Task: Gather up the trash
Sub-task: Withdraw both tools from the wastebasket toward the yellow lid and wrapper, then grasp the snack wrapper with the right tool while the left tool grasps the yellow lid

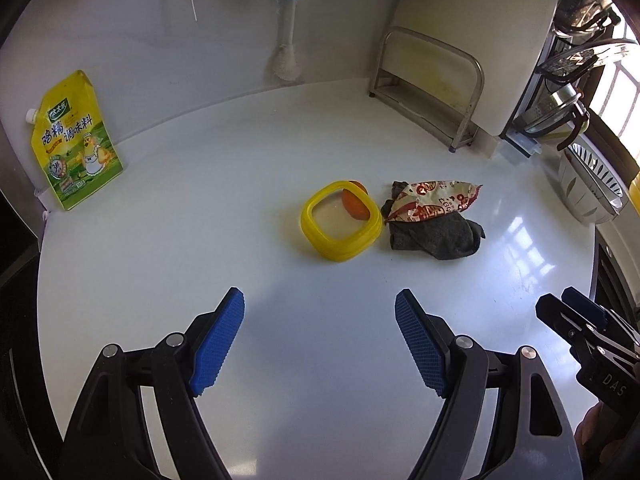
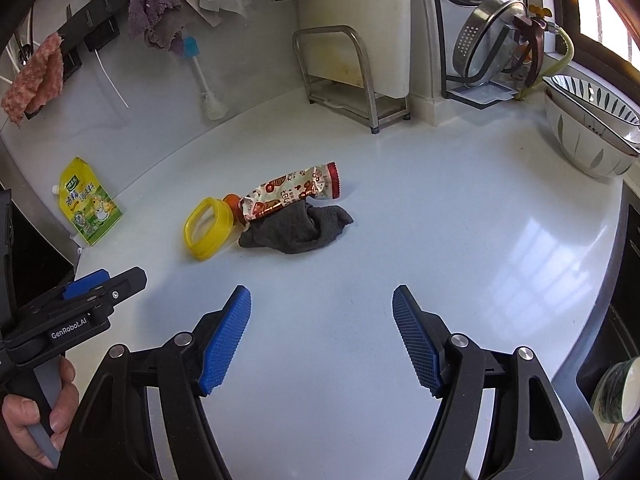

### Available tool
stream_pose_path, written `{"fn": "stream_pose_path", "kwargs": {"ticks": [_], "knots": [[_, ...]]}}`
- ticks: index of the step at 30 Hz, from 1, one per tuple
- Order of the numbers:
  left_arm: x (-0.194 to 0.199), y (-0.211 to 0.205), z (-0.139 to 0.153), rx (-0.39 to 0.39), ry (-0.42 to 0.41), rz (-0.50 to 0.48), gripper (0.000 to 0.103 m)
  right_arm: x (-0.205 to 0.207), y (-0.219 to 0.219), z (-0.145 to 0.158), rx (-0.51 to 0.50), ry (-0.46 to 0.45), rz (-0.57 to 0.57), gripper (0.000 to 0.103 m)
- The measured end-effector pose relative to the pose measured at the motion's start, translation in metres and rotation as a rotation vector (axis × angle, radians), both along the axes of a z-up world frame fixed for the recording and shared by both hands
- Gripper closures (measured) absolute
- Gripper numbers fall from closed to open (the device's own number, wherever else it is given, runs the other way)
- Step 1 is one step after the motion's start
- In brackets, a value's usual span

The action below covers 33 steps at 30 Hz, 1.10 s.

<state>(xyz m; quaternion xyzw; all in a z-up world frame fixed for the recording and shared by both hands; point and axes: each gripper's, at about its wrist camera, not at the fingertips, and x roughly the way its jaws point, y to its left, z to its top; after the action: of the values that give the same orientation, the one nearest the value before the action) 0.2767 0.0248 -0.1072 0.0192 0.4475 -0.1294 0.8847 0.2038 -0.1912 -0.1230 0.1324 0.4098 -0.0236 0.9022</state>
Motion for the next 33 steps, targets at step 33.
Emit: {"fn": "stream_pose_path", "kwargs": {"ticks": [33], "knots": [[0.071,-0.015,-0.032,-0.023,-0.002,0.023,0.027,0.142,-0.010,-0.039,-0.015,-0.014,0.045,0.033]]}}
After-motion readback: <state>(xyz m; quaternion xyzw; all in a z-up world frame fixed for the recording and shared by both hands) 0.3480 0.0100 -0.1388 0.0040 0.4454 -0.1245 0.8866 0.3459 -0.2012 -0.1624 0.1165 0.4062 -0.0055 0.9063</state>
